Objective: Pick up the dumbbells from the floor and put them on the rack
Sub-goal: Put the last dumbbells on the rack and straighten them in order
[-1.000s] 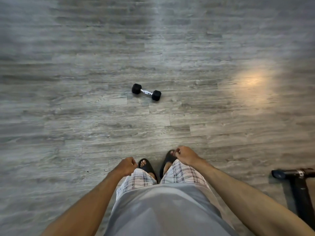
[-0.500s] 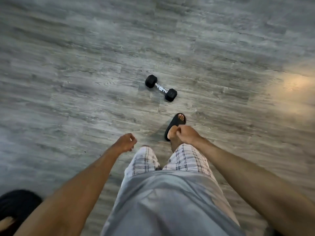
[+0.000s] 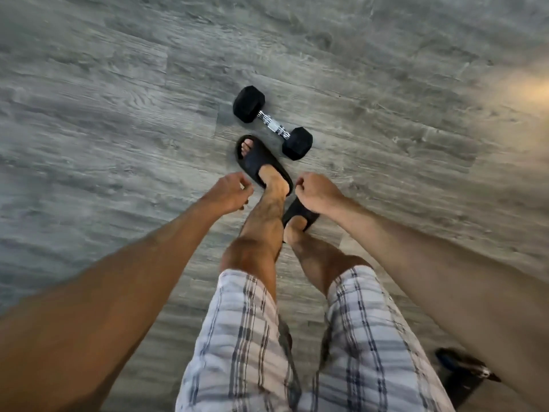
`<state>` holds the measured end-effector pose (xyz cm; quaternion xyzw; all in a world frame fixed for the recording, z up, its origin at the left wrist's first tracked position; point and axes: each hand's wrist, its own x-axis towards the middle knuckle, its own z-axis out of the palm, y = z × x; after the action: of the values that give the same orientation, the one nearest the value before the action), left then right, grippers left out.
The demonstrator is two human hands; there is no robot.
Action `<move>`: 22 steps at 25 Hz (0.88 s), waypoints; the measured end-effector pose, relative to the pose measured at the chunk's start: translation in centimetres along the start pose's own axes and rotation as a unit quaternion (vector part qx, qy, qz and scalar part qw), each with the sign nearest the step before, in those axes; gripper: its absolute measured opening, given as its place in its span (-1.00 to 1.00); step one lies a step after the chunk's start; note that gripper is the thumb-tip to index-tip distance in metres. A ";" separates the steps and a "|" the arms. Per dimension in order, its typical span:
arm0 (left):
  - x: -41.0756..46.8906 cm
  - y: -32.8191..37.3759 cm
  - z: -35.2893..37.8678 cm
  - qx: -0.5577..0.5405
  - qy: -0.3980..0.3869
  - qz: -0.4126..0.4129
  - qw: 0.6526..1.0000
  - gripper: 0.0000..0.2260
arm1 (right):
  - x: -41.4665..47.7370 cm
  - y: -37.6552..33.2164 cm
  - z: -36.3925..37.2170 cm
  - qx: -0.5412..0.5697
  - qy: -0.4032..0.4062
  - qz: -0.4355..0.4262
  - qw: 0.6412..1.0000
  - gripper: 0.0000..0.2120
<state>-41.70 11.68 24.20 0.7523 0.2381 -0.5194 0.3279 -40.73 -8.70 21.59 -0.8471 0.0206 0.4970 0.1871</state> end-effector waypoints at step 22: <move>37.4 -0.7 -1.7 -0.061 0.168 0.027 0.983 -0.21 | 39.0 1.3 9.8 0.043 0.042 0.033 0.998 -0.71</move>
<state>-28.19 14.09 -10.60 0.8135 0.3011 -0.3610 0.3424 -29.46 -0.71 -16.14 -0.8572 0.0779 0.4659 0.2053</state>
